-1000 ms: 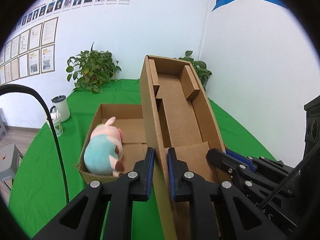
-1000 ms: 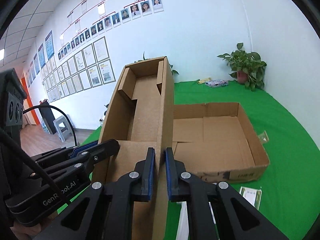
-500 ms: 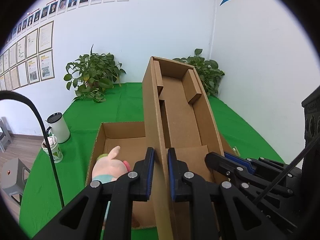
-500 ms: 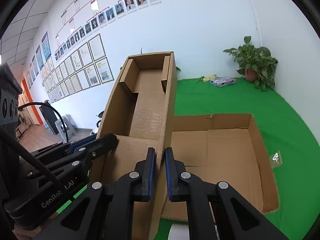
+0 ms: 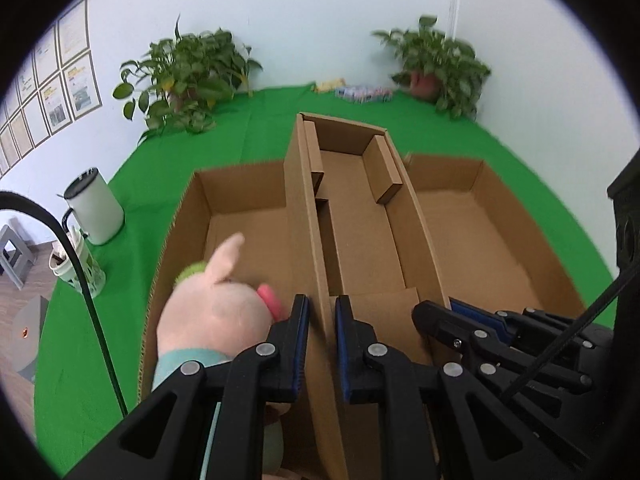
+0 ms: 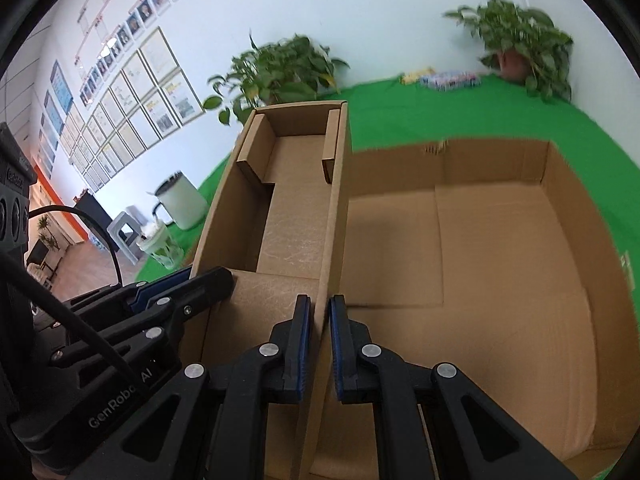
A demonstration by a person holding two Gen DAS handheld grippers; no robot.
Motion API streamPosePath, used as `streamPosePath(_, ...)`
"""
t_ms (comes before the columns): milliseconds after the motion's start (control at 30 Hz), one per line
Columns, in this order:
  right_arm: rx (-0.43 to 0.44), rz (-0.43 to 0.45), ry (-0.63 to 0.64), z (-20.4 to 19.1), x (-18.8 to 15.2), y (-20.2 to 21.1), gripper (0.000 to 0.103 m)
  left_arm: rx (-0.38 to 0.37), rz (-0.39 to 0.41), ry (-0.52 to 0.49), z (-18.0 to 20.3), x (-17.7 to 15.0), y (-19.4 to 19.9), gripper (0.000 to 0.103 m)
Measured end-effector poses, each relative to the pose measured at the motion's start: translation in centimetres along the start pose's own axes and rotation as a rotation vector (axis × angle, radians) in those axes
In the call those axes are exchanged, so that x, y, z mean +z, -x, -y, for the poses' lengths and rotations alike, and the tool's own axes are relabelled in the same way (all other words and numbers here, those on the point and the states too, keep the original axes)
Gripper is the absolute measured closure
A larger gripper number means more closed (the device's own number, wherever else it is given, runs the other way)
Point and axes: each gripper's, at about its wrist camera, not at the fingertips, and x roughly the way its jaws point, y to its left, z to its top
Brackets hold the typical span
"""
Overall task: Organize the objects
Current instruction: 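Lower the long box into the large box beside the pig and release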
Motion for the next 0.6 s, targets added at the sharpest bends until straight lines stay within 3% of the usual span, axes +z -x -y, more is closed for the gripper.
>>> streamPosePath(100,-0.028,-0.066,-0.014,1.0,-0.6,-3.3,0.095,0.046,-0.051,-0.036,0.8,-1.1,-1.8,0.092)
streamPosePath(267,-0.036,-0.119,-0.069,1.8,-2.0,-6.2,0.096,0.046,-0.108,-0.045,0.3,-2.0,-3.2,0.092)
streamPosePath(433,-0.069,-0.118,-0.059,0.9,-2.8,-6.8,0.095,0.022,-0.071,-0.050,-0.6,-2.3,-1.9,0.091)
streamPosePath(600,-0.101,-0.114,-0.024,-1.1,-3.0,-6.5,0.094,-0.045,-0.004,0.035,-3.2,-3.0,1.3,0.091)
